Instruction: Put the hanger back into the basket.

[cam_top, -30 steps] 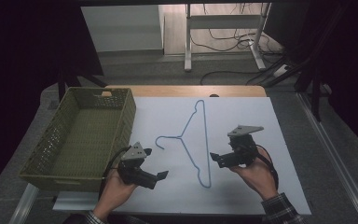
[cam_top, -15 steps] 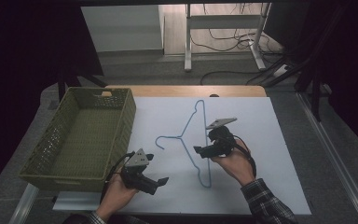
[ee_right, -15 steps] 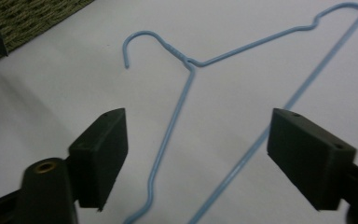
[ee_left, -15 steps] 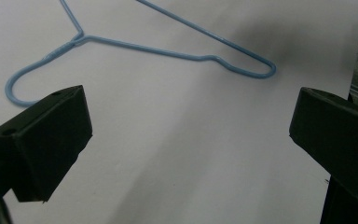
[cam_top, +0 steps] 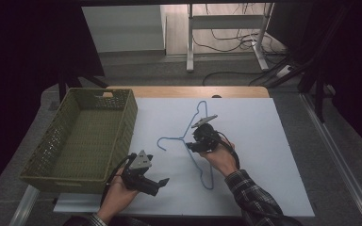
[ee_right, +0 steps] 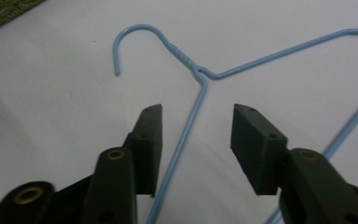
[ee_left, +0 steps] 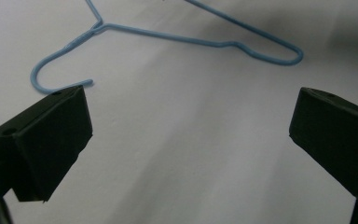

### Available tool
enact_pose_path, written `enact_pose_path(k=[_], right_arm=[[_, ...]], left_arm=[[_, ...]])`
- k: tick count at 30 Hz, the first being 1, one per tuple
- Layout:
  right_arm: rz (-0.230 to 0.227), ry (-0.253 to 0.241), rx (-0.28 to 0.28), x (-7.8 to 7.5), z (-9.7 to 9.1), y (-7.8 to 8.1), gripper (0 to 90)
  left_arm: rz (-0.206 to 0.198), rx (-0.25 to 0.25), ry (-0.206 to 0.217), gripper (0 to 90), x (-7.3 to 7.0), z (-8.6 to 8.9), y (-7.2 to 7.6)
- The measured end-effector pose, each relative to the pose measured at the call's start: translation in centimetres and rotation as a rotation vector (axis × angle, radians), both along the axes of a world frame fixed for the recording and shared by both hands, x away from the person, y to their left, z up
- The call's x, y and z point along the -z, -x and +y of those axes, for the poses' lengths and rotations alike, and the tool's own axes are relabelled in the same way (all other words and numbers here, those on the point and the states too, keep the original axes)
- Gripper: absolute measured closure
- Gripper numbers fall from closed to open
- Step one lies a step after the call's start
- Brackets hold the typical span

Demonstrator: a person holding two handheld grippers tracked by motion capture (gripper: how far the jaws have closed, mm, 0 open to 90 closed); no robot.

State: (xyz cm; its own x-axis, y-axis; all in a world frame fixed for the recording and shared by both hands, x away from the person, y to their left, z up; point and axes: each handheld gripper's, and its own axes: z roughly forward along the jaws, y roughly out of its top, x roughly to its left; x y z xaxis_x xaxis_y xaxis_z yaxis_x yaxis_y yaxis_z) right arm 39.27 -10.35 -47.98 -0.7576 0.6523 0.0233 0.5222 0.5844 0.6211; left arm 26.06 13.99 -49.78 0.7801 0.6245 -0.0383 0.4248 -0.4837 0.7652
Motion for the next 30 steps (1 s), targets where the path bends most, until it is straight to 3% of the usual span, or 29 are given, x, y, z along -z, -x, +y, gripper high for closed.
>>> enact_pose_path(k=[11, 26, 30], right_arm=[[0.019, -0.008, 0.014, 2.0, 1.4, -1.6, 75.1], [-0.007, 0.004, 0.047, 3.8, 3.2, -2.8, 77.3], [-0.015, 0.019, 0.073, 4.3, 3.7, -3.0, 82.5]], left_arm=[[0.004, -0.023, -0.008, 0.0, 0.0, 0.2, -0.2], [-0.002, -0.023, -0.029, 0.0, 0.1, 0.2, -0.2], [0.0, -0.028, -0.02, 0.0, 0.1, 0.2, -0.2]])
